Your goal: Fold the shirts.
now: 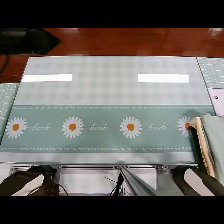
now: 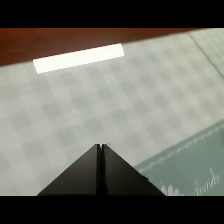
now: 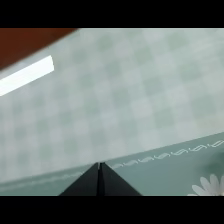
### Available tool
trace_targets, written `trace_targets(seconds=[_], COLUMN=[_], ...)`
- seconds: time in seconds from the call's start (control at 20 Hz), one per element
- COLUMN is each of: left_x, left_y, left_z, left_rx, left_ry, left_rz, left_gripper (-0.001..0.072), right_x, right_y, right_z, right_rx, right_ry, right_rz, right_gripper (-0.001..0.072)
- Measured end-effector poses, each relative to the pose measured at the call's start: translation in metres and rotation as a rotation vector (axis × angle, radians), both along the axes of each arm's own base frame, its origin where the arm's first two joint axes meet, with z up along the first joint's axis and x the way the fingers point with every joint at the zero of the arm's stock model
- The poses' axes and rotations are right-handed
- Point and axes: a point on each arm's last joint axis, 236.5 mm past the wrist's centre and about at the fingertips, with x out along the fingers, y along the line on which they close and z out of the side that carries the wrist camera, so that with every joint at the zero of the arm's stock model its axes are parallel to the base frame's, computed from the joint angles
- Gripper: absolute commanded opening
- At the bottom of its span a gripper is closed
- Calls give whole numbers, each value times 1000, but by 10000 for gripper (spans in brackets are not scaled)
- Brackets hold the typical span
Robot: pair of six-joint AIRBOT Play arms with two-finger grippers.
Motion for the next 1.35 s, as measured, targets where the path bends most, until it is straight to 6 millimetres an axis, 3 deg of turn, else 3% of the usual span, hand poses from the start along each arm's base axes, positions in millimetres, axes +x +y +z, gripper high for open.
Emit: trace_targets(seconds=[0.05,0.15,0.3,0.45,0.7,1.35], left_x=[0,-4,-18,-27,-31,-32], left_y=[-5,-6,14,38,53,58], left_z=[-21,-80,-162,-203,-221,-226], left_rx=[33,97,181,231,252,262], left_ry=[62,214,409,499,543,551], left_rz=[-11,5,85,155,201,213], left_gripper=[23,23,23,24,25,24], right_x=[7,18,24,22,21,20], right_y=[16,42,61,67,68,67], right_z=[-27,-82,-162,-207,-226,-230], right_rx=[-75,-207,-318,-373,-411,-425], right_ry=[66,172,314,398,429,438], right_rz=[62,146,194,222,234,236], right_gripper=[20,19,19,20,20,20])
